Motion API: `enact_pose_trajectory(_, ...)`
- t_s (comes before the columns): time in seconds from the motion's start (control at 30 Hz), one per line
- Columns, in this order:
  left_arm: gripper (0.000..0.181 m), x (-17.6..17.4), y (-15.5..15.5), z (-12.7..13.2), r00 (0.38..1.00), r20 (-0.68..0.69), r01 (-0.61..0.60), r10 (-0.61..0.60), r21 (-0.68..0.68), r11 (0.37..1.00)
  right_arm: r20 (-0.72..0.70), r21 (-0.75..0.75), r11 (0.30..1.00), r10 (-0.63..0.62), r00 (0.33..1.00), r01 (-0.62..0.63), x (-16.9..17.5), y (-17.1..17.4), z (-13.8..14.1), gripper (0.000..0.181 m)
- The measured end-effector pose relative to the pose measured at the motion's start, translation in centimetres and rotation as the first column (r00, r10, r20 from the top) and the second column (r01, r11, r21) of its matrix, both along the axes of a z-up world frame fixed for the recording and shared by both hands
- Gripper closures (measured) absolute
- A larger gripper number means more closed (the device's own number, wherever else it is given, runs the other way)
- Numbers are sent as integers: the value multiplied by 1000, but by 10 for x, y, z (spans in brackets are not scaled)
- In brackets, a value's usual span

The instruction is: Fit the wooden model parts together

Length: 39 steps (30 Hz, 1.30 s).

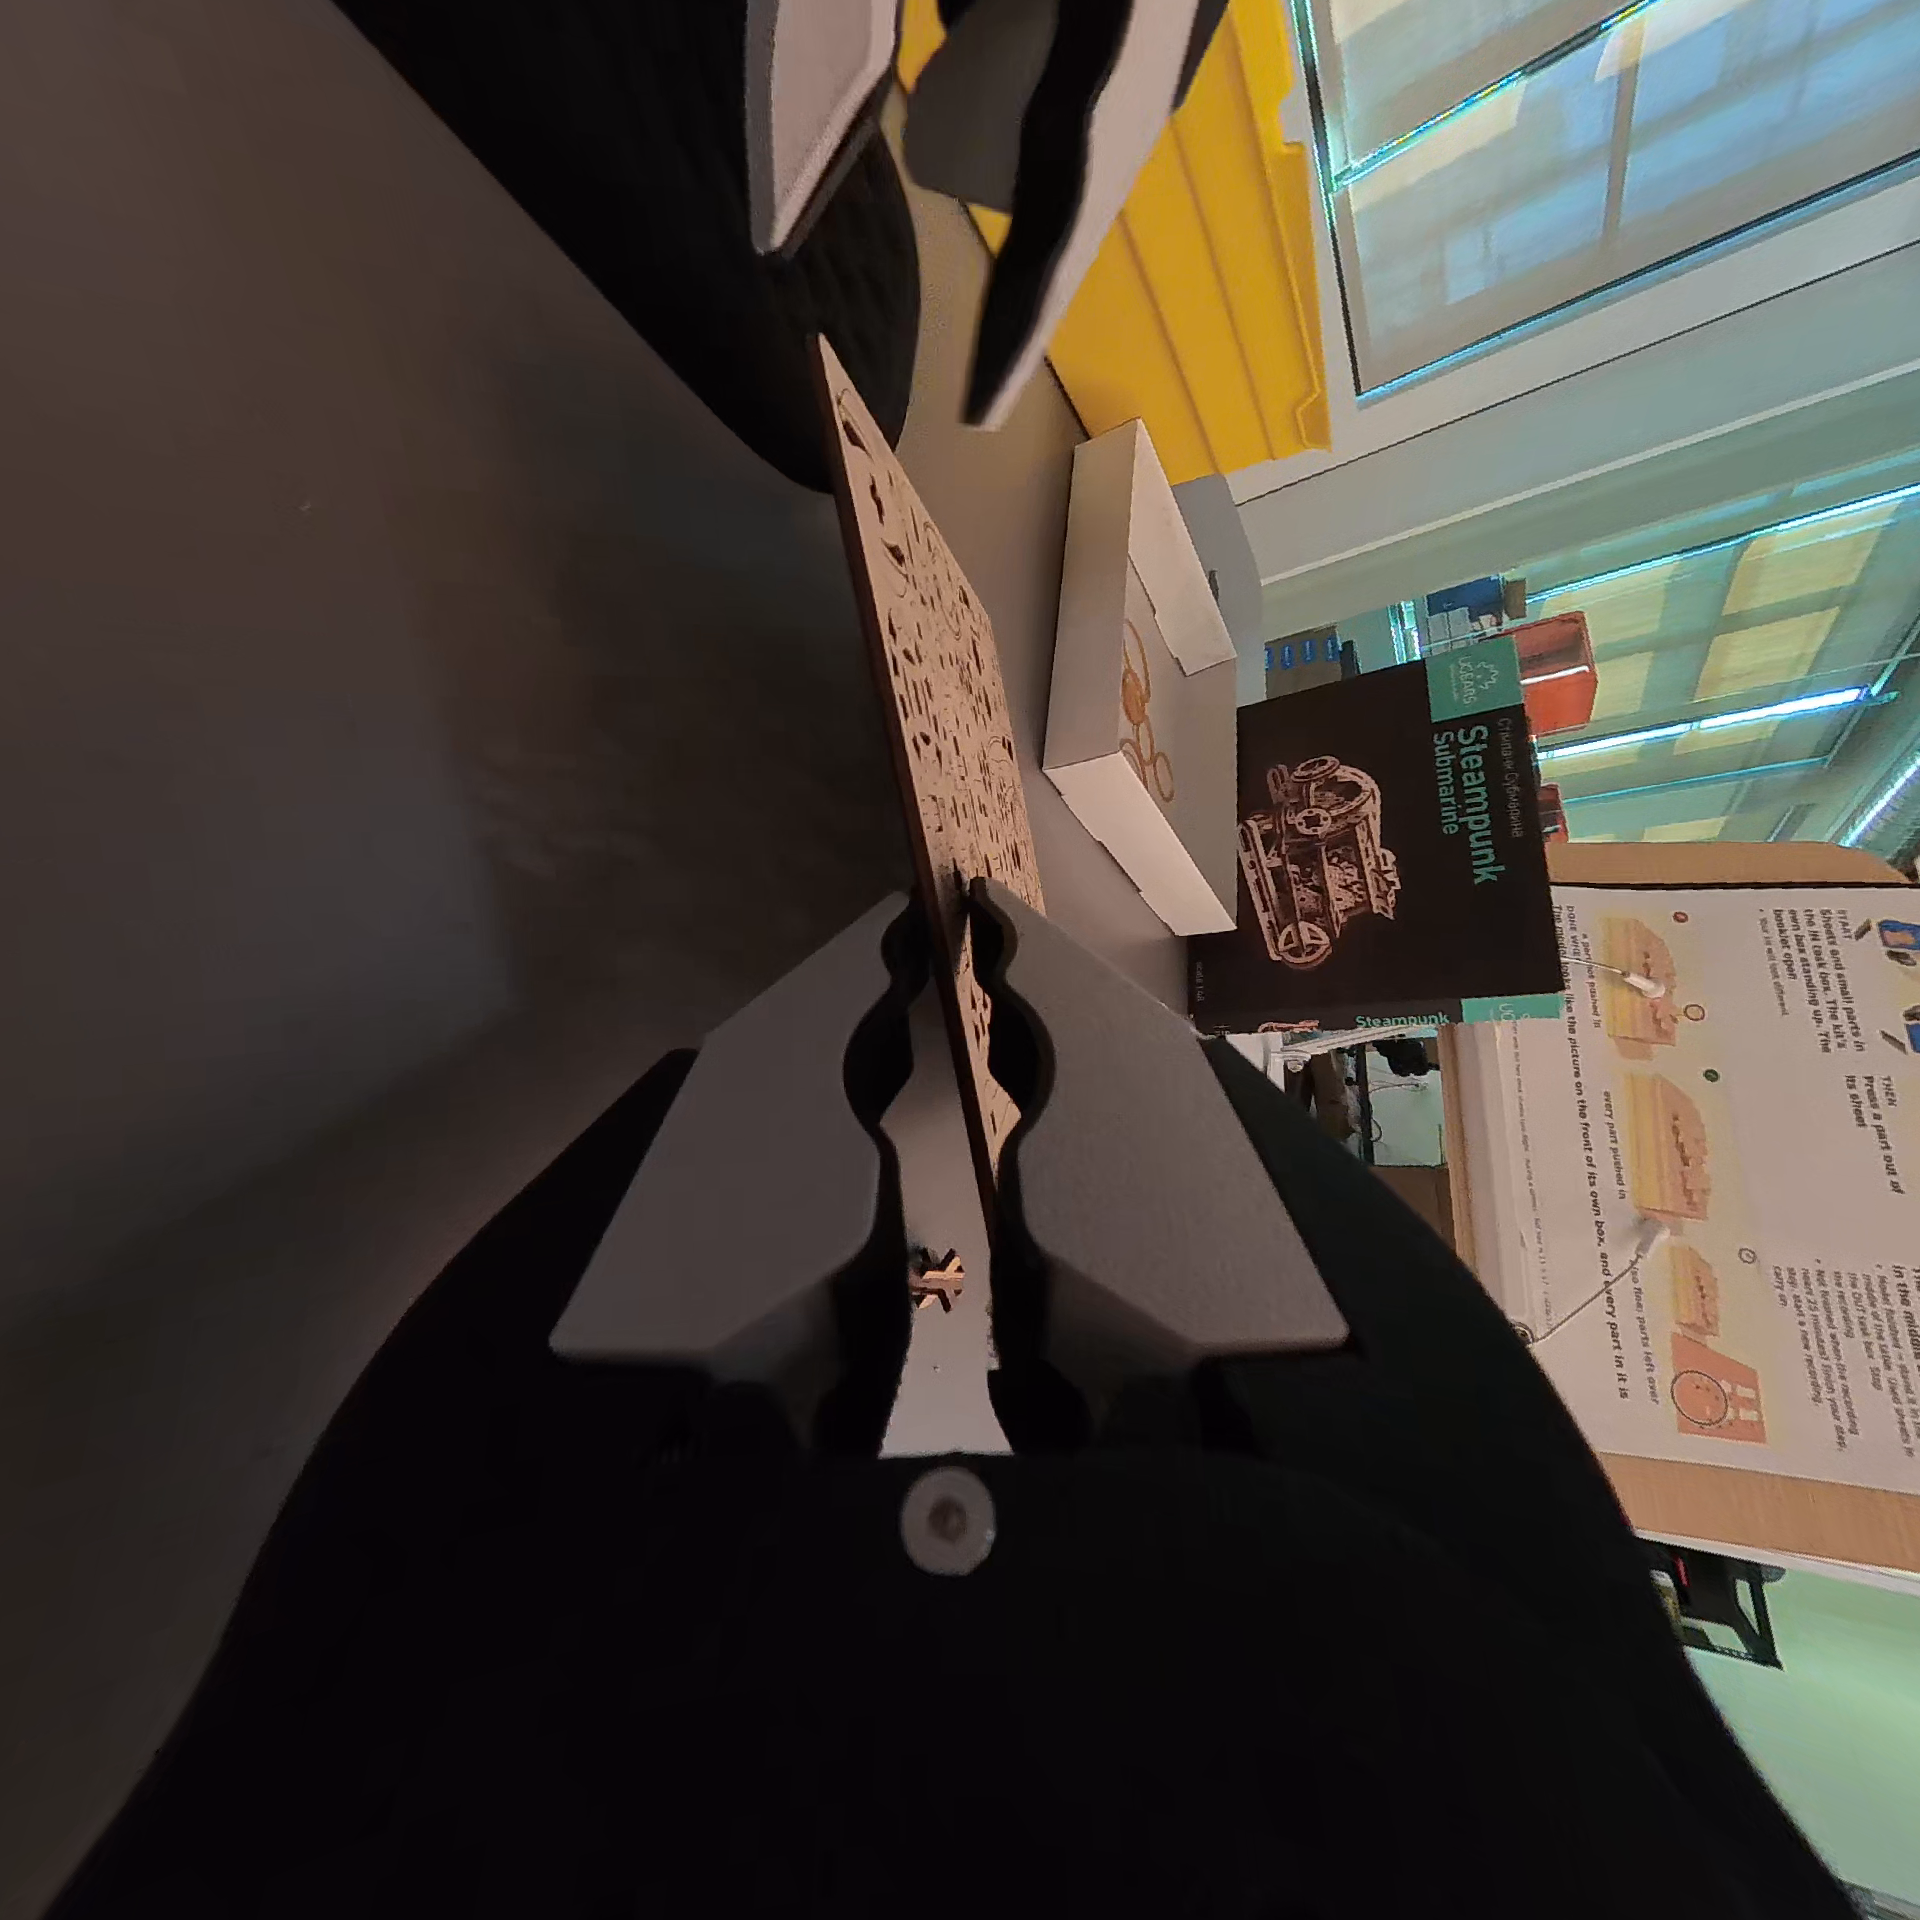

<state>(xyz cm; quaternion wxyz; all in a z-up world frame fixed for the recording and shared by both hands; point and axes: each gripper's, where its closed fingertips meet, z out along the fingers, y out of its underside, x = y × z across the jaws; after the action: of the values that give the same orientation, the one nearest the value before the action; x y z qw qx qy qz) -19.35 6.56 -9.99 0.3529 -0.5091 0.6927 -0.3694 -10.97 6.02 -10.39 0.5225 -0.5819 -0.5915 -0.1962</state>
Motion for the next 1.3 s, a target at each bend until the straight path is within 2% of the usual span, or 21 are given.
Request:
enact_pose_trajectory(0.1, 114, 3, 17, 4, 990, 108, -114, 93, 208, 972, -15, -8, 1000, 3, 1000, -3, -2, 0, 0, 175)
enact_pose_trajectory(0.2, 113, 7, 22, -1, 980, 155, -183, 127, 439, 880, -32, -16, 1000, 6, 999, -6, -5, 0, 1, 175)
enact_pose_trajectory(0.27, 121, 12, 18, -4, 979, 174, -183, 101, 554, 812, -36, -16, 1000, 10, 999, -11, -8, -1, 2, 175)
enact_pose_trajectory(0.4, 131, 23, 10, -10, 988, 149, -124, 30, 678, 725, -53, -28, 999, 17, 998, -19, -14, -1, 2, 174)
enact_pose_trajectory(0.47, 138, 29, 8, -12, 993, 119, -83, -2, 699, 710, -66, -30, 999, 27, 997, -29, -17, -2, 2, 174)
enact_pose_trajectory(0.53, 156, 33, 7, -15, 995, 96, -45, -32, 703, 709, -73, -41, 998, 37, 997, -40, -19, -2, 1, 174)
enact_pose_trajectory(0.67, 168, 36, 11, -17, 994, 102, -48, -41, 738, 673, -63, -70, 997, 36, 997, -40, -18, -1, -6, 171)
enact_pose_trajectory(0.77, 171, 35, 14, -15, 993, 117, -73, -26, 765, 639, -30, -61, 997, 40, 999, -42, -18, 0, -9, 170)
enact_pose_trajectory(0.97, 169, 35, 17, -14, 992, 125, -88, -5, 727, 681, 22, -55, 998, 30, 999, -29, -19, 4, -16, 167)
enact_pose_trajectory(1.2, 165, 35, 16, -23, 997, 83, -57, -6, 730, 681, 24, -100, 995, 32, 999, -30, -19, 3, -25, 165)
enact_pose_trajectory(1.3, 163, 33, 17, -23, 997, 80, -59, -1, 733, 678, -49, -170, 985, 30, 998, -38, -21, 1, -26, 162)
